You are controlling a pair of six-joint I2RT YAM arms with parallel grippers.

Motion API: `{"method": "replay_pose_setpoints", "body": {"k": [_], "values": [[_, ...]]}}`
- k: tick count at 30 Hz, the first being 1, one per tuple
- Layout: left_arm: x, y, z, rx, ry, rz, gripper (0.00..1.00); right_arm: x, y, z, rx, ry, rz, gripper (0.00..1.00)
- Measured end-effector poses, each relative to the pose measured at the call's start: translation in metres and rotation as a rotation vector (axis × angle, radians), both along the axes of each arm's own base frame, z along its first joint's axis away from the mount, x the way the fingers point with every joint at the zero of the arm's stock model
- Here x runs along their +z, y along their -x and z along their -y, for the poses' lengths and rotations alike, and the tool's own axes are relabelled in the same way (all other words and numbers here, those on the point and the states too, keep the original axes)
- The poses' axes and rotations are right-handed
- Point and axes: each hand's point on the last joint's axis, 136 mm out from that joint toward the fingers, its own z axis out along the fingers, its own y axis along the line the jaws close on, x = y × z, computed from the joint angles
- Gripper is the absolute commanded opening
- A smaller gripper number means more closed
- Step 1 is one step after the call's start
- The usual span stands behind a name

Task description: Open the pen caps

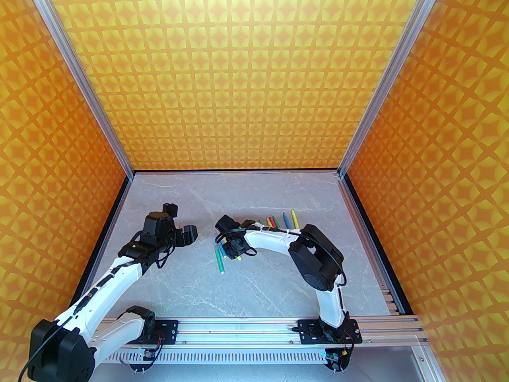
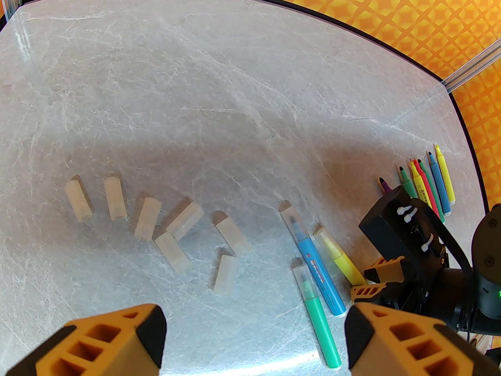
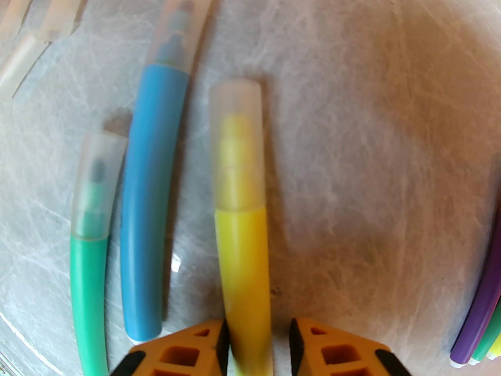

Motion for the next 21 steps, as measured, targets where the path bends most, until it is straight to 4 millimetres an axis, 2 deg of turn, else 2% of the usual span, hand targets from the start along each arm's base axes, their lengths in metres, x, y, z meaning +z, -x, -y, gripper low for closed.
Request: {"method": "replay_pose_setpoints", "body": {"k": [7,14,21], "values": [[0.001,-0.001,0.0,0.001,0.002,0.005,0.8,-0.001,0.0,-0.003,0.015,0.013,-0.012,0.26],[-0.003,0.0,0.0,0.002,0.007,-0.002,0.79,0.0,0.0,-0.006,0.024,0.001,-0.02,0.1],[-0.01,0.004,0.01,-0.042,0.054,-0.017,0.77,0.003,-0.001,-0.007,0.014,-0.127,-0.026,0.05]]}}
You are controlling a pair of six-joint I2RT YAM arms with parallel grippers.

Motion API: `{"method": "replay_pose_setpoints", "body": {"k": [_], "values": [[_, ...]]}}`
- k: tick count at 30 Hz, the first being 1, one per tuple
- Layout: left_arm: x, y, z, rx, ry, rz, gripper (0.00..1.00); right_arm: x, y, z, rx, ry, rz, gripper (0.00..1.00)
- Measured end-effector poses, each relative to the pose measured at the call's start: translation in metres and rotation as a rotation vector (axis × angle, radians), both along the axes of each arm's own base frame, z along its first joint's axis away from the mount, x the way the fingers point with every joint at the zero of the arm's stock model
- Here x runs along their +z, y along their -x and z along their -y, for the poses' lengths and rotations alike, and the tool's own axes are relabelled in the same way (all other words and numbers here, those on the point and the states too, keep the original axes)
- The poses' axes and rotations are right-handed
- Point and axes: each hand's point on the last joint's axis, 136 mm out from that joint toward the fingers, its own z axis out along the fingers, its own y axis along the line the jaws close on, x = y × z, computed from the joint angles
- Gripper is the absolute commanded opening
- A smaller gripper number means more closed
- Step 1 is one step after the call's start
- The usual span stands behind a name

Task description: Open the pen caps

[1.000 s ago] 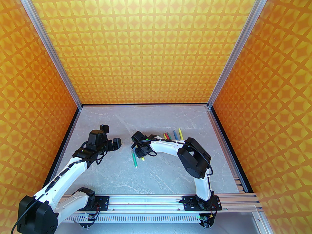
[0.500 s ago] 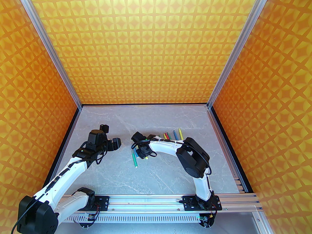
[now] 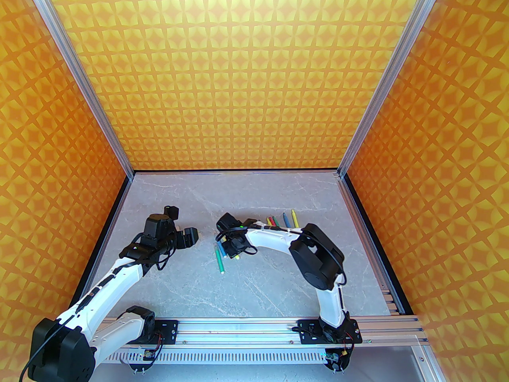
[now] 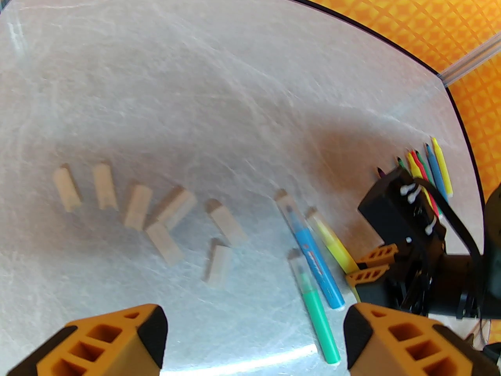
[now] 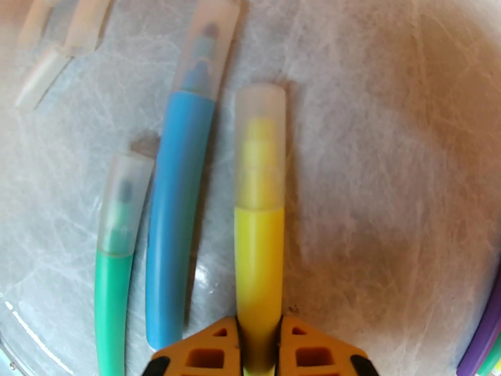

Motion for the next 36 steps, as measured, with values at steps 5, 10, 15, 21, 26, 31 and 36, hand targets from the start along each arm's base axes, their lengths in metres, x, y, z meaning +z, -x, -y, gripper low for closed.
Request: {"method": "replay_pose_setpoints", "body": {"k": [5,10,15,21,26,31,36], "values": [[-0.001,-0.005,0.019,-0.057,0.089,0.004,0.73,0.014,0.016,0.014,0.01,-0.076,-0.024,0.05],[-0.016,-0.01,0.039,-0.104,0.2,-0.036,0.69,0.056,0.019,0.009,0.039,-0.197,0.035,0.05],[-0.016,-0.015,0.057,-0.151,0.307,-0.042,0.67,0.084,0.024,0.005,0.068,-0.281,0.073,0.05],[0.005,-0.017,0.082,-0.225,0.401,0.015,0.63,0.097,0.028,-0.002,0.098,-0.345,0.069,0.05],[0.012,-0.02,0.096,-0.256,0.458,0.033,0.58,0.102,0.032,-0.007,0.119,-0.378,0.06,0.04],[0.006,-0.02,0.107,-0.27,0.485,0.008,0.52,0.11,0.033,-0.01,0.132,-0.402,0.067,0.04],[0.007,-0.018,0.115,-0.285,0.502,0.003,0.41,0.112,0.033,-0.012,0.139,-0.415,0.069,0.04]]}}
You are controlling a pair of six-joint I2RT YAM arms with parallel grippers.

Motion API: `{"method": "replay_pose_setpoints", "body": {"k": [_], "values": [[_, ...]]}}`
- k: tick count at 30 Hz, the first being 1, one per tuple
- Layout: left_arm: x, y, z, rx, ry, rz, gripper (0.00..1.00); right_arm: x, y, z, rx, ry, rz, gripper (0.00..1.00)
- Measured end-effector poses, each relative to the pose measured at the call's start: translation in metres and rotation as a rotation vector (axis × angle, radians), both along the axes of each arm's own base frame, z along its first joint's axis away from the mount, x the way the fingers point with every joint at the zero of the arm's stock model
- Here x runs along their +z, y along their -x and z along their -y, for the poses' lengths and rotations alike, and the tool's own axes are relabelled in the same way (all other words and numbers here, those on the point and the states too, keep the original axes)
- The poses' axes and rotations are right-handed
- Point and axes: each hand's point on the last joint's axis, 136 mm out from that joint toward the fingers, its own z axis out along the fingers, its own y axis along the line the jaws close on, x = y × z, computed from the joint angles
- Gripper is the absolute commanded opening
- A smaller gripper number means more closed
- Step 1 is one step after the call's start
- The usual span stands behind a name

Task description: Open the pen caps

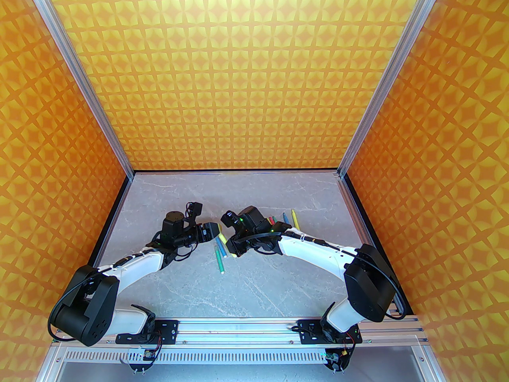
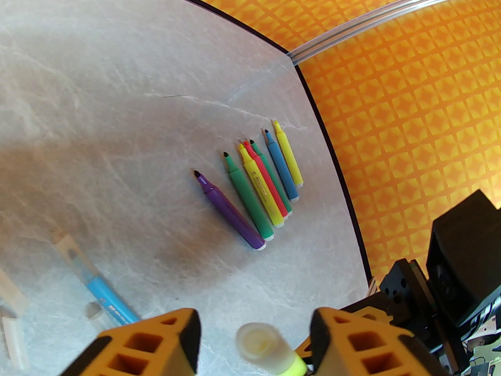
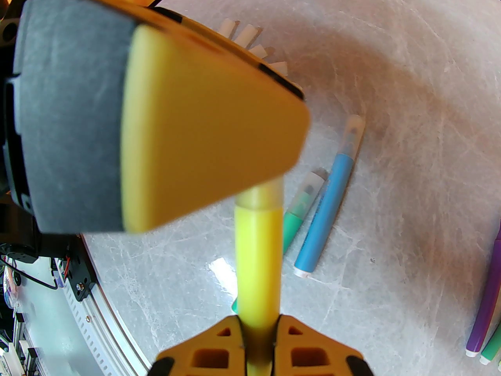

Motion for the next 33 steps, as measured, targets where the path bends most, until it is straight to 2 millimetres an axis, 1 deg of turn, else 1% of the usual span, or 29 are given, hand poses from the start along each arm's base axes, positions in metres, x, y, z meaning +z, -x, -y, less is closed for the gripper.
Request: {"method": "replay_pose_setpoints", "body": {"k": [5,7,14,17,20,23,26,33], "values": [[0.003,-0.001,0.005,-0.007,0.012,0.002,0.34,0.002,0.0,-0.002,0.004,-0.011,0.004,0.04],[0.004,-0.002,0.008,-0.012,0.015,0.0,0.3,0.003,-0.001,-0.003,0.004,-0.016,0.009,0.03],[0.002,-0.001,0.015,-0.024,0.025,-0.015,0.11,0.0,0.0,-0.002,0.004,-0.019,0.012,0.04],[0.001,-0.001,0.016,-0.025,0.027,-0.017,0.06,0.001,0.0,-0.001,0.001,-0.023,0.013,0.12],[0.002,-0.001,0.017,-0.025,0.031,-0.018,0.04,0.001,0.0,-0.001,-0.001,-0.027,0.014,0.27],[0.004,-0.002,0.017,-0.024,0.036,-0.018,0.02,0.0,0.0,-0.001,0.0,-0.036,0.021,0.36],[0.006,-0.003,0.018,-0.023,0.042,-0.018,0.0,-0.002,0.002,-0.002,0.006,-0.047,0.021,0.39],[0.012,-0.003,0.02,-0.026,0.067,-0.016,0.0,0.005,0.0,-0.009,0.009,-0.096,0.032,0.38]]}}
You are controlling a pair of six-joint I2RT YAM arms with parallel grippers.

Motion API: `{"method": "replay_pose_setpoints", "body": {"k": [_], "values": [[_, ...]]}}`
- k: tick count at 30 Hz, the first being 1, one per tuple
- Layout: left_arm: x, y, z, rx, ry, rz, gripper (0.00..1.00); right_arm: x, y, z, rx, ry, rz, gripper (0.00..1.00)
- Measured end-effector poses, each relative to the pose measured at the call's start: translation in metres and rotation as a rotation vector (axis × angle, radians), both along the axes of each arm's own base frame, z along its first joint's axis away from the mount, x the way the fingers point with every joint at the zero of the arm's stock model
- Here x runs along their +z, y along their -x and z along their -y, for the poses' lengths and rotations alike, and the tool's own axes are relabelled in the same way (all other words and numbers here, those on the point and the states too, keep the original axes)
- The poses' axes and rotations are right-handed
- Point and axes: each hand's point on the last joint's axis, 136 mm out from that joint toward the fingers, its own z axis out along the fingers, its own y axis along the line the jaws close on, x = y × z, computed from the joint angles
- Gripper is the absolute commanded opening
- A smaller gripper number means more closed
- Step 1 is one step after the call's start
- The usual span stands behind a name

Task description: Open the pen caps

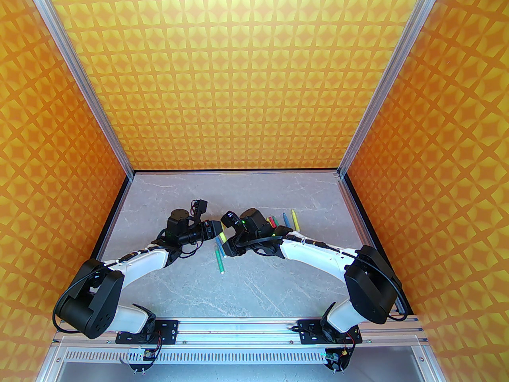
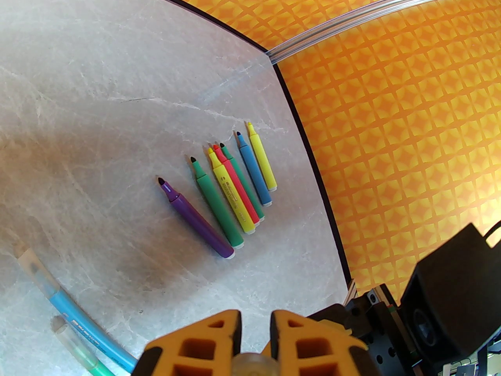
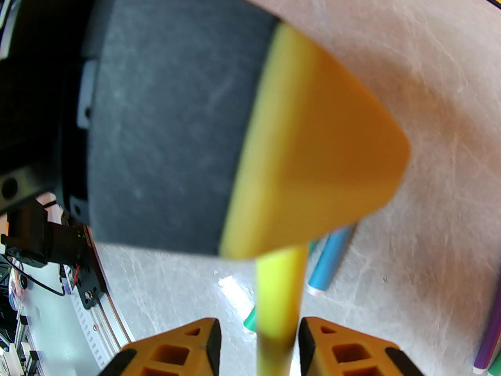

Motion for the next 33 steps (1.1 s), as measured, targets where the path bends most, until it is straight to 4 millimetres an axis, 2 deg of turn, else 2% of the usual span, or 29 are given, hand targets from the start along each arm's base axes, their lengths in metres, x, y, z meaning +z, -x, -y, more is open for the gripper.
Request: {"method": "replay_pose_setpoints", "body": {"k": [4,12,19,23,25,29,33], "values": [[0.003,0.001,0.001,-0.009,0.012,0.001,0.0,0.003,-0.001,-0.002,-0.001,-0.02,0.001,0.33],[0.009,0.004,0.002,-0.018,0.021,0.01,0.0,0.003,-0.004,-0.003,-0.005,-0.027,-0.003,0.15],[0.009,0.005,-0.001,-0.02,0.01,-0.008,0.0,0.003,0.0,-0.001,0.005,-0.038,0.002,0.07],[0.019,0.011,-0.004,-0.035,0.024,-0.006,0.0,0.013,0.006,0.001,0.023,-0.076,0.028,0.02],[0.029,0.008,-0.01,-0.017,0.041,0.011,0.0,0.016,0.011,0.003,0.033,-0.084,0.034,0.01],[0.054,-0.011,-0.042,0.098,0.07,0.063,0.0,-0.007,0.031,0.018,0.054,-0.034,-0.023,0.0],[0.062,-0.017,-0.049,0.138,0.083,0.068,0.0,-0.018,0.042,0.028,0.063,-0.004,-0.052,0.0]]}}
